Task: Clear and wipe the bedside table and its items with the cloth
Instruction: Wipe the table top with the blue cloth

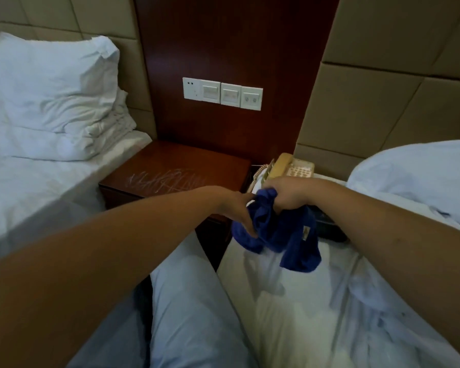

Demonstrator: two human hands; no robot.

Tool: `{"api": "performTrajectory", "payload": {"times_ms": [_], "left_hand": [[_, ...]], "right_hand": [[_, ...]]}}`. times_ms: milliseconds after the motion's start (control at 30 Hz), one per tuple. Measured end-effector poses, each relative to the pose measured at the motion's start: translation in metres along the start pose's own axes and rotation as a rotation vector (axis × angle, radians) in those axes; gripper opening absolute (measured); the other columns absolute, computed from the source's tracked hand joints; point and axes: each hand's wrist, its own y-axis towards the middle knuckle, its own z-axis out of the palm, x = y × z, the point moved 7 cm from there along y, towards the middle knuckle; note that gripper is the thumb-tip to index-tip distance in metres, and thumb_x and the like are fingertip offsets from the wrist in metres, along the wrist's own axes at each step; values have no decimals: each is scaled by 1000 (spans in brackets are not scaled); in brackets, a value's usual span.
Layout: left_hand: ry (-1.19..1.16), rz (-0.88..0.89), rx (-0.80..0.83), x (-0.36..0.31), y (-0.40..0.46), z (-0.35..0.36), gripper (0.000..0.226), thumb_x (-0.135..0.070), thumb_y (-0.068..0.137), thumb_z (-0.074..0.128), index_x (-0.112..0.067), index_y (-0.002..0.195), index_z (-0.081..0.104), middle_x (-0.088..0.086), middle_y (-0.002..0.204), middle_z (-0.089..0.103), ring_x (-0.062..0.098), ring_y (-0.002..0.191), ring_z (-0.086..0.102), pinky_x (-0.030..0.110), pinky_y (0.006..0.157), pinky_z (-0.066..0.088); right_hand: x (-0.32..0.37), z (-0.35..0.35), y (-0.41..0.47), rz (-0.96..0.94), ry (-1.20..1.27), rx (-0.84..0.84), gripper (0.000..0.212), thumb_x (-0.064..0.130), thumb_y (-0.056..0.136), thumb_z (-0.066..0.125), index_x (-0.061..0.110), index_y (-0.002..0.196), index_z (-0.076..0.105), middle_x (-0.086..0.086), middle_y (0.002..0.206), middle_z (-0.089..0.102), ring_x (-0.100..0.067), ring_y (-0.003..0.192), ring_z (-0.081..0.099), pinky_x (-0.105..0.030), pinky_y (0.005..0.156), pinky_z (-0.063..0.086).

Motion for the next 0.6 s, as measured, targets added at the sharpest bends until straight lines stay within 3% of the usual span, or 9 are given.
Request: {"api": "performTrajectory", "payload": {"times_ms": [167, 267, 333, 400, 433, 500, 600], "left_hand": [[-471, 66, -110, 57, 14, -47, 128, -40, 63, 96, -37, 161, 13, -5, 160, 38, 27, 142, 45, 50, 117, 41], [-429, 43, -359, 100, 19, -93, 79, -28, 89, 80, -23, 152, 34, 0, 145, 50, 26, 128, 54, 44, 107, 49], [-347, 12, -516, 136, 23, -120, 45, -22, 95, 72, -17, 133, 49, 6, 129, 58, 30, 112, 59, 46, 96, 52], [-324, 11, -621, 169, 25, -141, 24, -13, 95, 66, -14, 113, 50, 11, 111, 60, 34, 98, 61, 45, 80, 51], [-319, 6, -663, 184, 24, -150, 19, -10, 95, 63, -15, 105, 48, 12, 104, 59, 35, 91, 60, 42, 72, 47], [-294, -16, -758, 211, 19, -170, 19, -6, 94, 59, -16, 96, 43, 12, 94, 58, 33, 79, 57, 41, 64, 42], [-212, -15, -875, 245, 13, -209, 23, -8, 91, 61, -16, 96, 40, 11, 86, 60, 32, 74, 60, 48, 62, 47]], "right_hand": [[46, -57, 60, -155, 11, -244, 33, 6, 85, 64, 36, 88, 51, -2, 102, 58, -25, 87, 59, -44, 69, 50], [73, -80, 105, -242, 29, -338, 34, 6, 85, 65, 35, 98, 52, 1, 110, 51, -22, 86, 55, -37, 63, 45], [88, -87, 139, -278, 71, -350, 49, 2, 87, 64, 34, 120, 50, 5, 121, 49, -20, 83, 57, -34, 59, 45], [106, -91, 173, -304, 96, -349, 70, -1, 88, 63, 33, 144, 38, 6, 130, 44, -17, 85, 58, -32, 58, 46], [115, -92, 190, -319, 94, -359, 71, -1, 88, 63, 31, 146, 37, 4, 137, 44, -17, 90, 57, -33, 63, 49], [135, -96, 225, -369, 63, -398, 54, 1, 87, 61, 31, 130, 49, 2, 128, 47, -21, 96, 55, -40, 75, 51], [162, -107, 273, -450, 25, -457, 41, 1, 81, 60, 30, 108, 53, 3, 106, 44, -24, 95, 50, -37, 76, 43]]}}
